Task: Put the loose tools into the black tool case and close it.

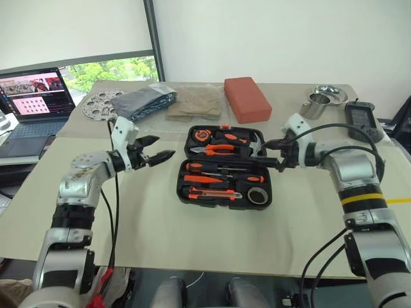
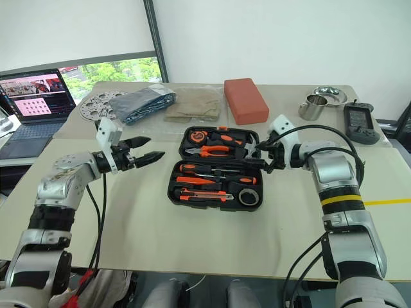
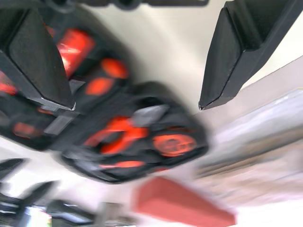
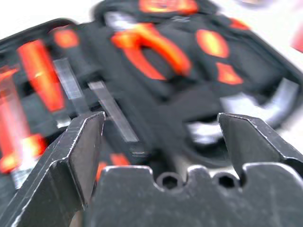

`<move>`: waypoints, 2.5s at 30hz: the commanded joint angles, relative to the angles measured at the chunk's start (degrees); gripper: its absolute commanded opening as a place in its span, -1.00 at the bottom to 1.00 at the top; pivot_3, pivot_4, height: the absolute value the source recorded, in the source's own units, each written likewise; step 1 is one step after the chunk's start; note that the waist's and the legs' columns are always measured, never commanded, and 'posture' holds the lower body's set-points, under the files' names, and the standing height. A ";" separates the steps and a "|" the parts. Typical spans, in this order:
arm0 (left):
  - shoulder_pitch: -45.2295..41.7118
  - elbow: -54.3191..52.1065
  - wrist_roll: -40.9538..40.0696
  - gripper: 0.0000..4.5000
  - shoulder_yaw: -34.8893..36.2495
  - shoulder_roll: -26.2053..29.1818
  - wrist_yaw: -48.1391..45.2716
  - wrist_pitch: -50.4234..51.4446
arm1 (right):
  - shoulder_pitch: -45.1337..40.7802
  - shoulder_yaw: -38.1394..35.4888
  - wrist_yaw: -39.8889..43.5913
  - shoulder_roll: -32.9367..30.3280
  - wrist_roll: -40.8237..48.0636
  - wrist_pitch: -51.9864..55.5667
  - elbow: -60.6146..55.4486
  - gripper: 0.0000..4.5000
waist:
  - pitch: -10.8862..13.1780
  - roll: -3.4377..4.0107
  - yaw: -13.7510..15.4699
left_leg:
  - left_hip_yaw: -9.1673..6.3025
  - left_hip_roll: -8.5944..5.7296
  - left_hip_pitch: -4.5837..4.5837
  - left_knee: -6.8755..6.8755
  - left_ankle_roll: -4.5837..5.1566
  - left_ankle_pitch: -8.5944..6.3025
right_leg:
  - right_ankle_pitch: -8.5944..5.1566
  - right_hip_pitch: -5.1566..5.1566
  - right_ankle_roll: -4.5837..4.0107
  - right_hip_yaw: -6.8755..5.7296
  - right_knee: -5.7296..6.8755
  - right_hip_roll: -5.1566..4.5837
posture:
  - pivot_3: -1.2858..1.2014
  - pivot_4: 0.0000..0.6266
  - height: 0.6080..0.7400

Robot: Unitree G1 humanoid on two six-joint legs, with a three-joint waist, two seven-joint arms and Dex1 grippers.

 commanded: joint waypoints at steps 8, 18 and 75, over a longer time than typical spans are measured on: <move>-17.71 28.27 1.87 1.00 3.48 -6.22 3.47 2.69 | -9.60 -12.47 -11.91 5.76 6.95 9.93 14.20 0.97 | 0.00 0.00 -0.46 | 0.01 -0.02 -0.21 -0.04 0.00 0.00 | 0.00 -0.28 0.01 0.00 0.22 0.02 | 0.03 -0.52 1.00; -27.42 43.02 1.53 1.00 10.46 -9.98 13.13 7.39 | -14.09 -16.16 -17.29 8.05 6.90 6.86 26.47 0.97 | -0.01 0.01 -1.04 | -0.02 -0.04 -0.61 -0.07 -0.08 0.05 | 0.01 -0.69 0.01 -0.02 0.35 0.02 | 0.03 -0.52 1.00; -23.94 45.41 10.31 0.68 11.10 -8.47 4.06 14.73 | -10.00 -10.35 -4.97 9.35 3.86 9.81 22.36 -1.00 | -0.05 0.06 -1.86 | -0.17 -0.10 -0.48 -0.66 -0.79 0.47 | 0.01 -0.73 0.01 -0.13 0.46 0.05 | 0.03 -0.52 1.00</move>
